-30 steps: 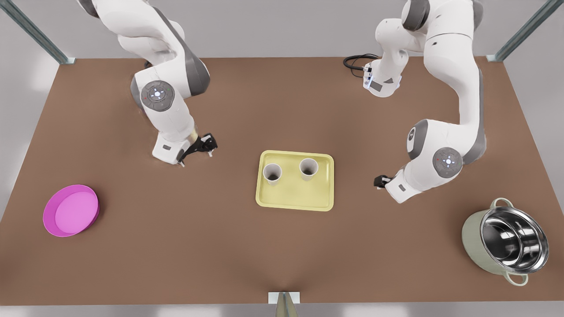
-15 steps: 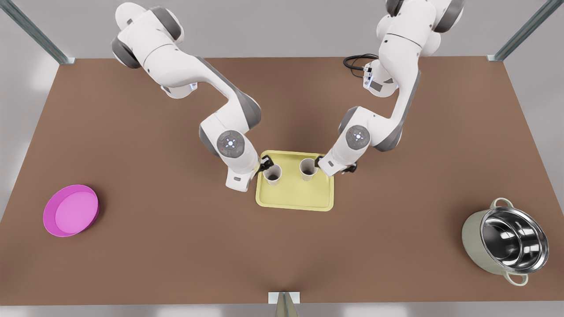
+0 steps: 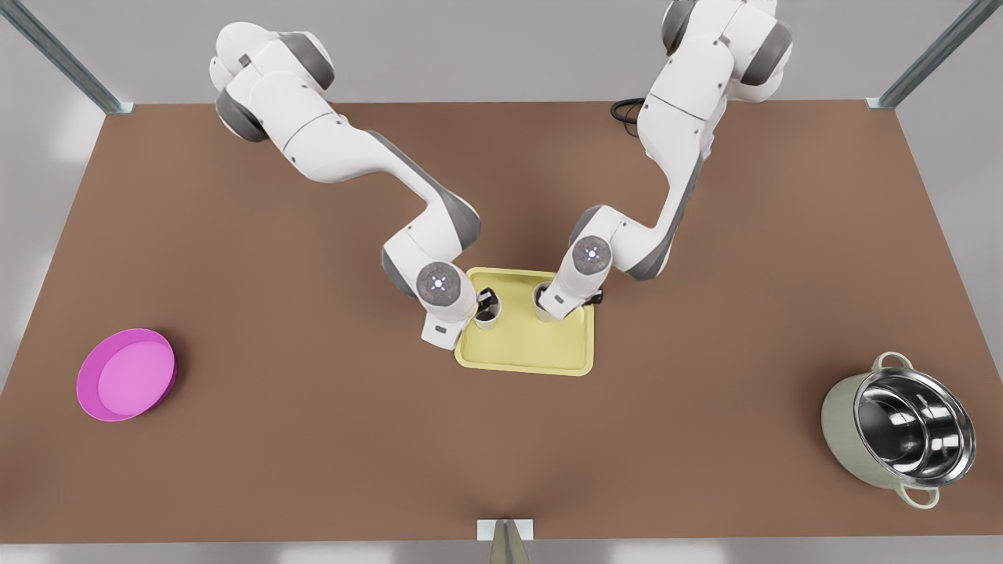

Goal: Use the left arm to pick up the white IKEA cup from the tray and place it on the middle-left position; use the right arm to pick up the white IKEA cup from the tray and place it on the middle-right position

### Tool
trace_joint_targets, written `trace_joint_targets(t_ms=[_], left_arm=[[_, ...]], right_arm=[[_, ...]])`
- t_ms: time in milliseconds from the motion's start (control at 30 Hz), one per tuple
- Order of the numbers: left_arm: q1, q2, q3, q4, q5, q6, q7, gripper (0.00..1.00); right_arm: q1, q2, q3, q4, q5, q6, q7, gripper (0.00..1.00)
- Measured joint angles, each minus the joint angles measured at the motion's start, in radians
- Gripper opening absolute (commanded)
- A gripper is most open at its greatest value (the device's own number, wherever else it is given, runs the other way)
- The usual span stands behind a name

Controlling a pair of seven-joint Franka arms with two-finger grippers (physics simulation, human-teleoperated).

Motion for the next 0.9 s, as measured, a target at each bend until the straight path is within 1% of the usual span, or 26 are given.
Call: trace_joint_targets(t_ms=[67, 100, 133, 167, 200, 233, 300, 367, 500, 533, 567, 600, 667, 700, 733, 767, 800, 833, 867, 900], left_arm=[[-0.002, 0.008, 0.0, 0.003, 0.0, 0.018, -0.02, 0.99], [-0.002, 0.008, 0.0, 0.005, 0.0, 0.025, -0.029, 0.94], [-0.002, 0.006, 0.0, 0.007, 0.0, 0.031, -0.039, 0.86], [-0.002, 0.004, 0.0, 0.009, 0.0, 0.035, -0.048, 0.7], [-0.002, 0.003, 0.0, 0.01, 0.0, 0.039, -0.057, 0.57], [-0.002, 0.003, 0.0, 0.014, -0.002, 0.043, -0.066, 0.48], [-0.002, 0.007, 0.0, 0.024, -0.004, 0.048, -0.083, 0.45], [-0.003, 0.007, 0.0, 0.029, -0.005, 0.051, -0.098, 0.38], [-0.003, -0.006, 0.001, 0.035, -0.004, 0.05, -0.124, 0.28], [-0.002, -0.009, 0.003, 0.045, -0.002, 0.044, -0.13, 0.28], [0.001, -0.01, 0.006, 0.068, -0.001, 0.03, -0.136, 0.24], [0.007, -0.011, 0.007, 0.082, 0.002, 0.018, -0.142, 0.17], [0.011, -0.014, 0.015, 0.094, 0.006, -0.003, -0.154, 0.16], [0.011, -0.021, 0.039, 0.103, 0.007, -0.013, -0.159, 0.16], [0.012, -0.026, 0.086, 0.133, 0.008, -0.032, -0.161, 0.16], [0.016, -0.027, 0.155, 0.176, 0.007, -0.058, -0.16, 0.16], [0.052, -0.028, 0.206, 0.208, 0.005, -0.08, -0.155, 0.16], [0.116, -0.028, 0.233, 0.233, 0.004, -0.1, -0.145, 0.16], [0.197, -0.015, 0.247, 0.246, 0.003, -0.114, -0.129, 0.16], [0.277, 0.009, 0.251, 0.254, -0.002, -0.12, -0.108, 0.17]], right_arm=[[0.0, 0.016, 0.0, -0.001, -0.001, 0.003, 0.008, 1.0], [-0.001, 0.023, -0.002, -0.001, -0.001, 0.005, 0.012, 1.0], [-0.002, 0.029, -0.004, -0.001, -0.002, 0.006, 0.015, 1.0], [-0.002, 0.037, -0.007, 0.0, -0.006, 0.007, 0.018, 1.0], [-0.003, 0.046, -0.01, 0.0, -0.012, 0.009, 0.021, 1.0], [-0.003, 0.051, -0.011, 0.0, -0.017, 0.016, 0.024, 1.0], [-0.001, 0.054, -0.012, -0.001, -0.023, 0.026, 0.029, 1.0], [0.006, 0.055, -0.011, -0.009, -0.026, 0.031, 0.034, 1.0], [0.012, 0.067, -0.011, -0.017, -0.029, 0.041, 0.043, 1.0], [0.013, 0.071, -0.011, -0.017, -0.029, 0.044, 0.044, 1.0], [0.013, 0.076, -0.011, -0.017, -0.03, 0.046, 0.046, 1.0], [0.013, 0.081, -0.011, -0.017, -0.031, 0.048, 0.047, 1.0], [0.013, 0.092, -0.011, -0.016, -0.032, 0.052, 0.05, 1.0], [0.013, 0.099, -0.011, -0.016, -0.032, 0.054, 0.052, 1.0], [0.013, 0.105, -0.011, -0.016, -0.032, 0.055, 0.053, 0.89], [0.013, 0.108, -0.012, -0.015, -0.032, 0.056, 0.054, 0.68], [0.013, 0.11, -0.012, -0.014, -0.03, 0.057, 0.055, 0.5], [0.013, 0.11, -0.012, -0.012, -0.027, 0.058, 0.055, 0.37], [0.012, 0.11, -0.012, -0.01, -0.023, 0.058, 0.055, 0.21], [0.012, 0.11, -0.012, -0.008, -0.016, 0.058, 0.053, 0.12]])
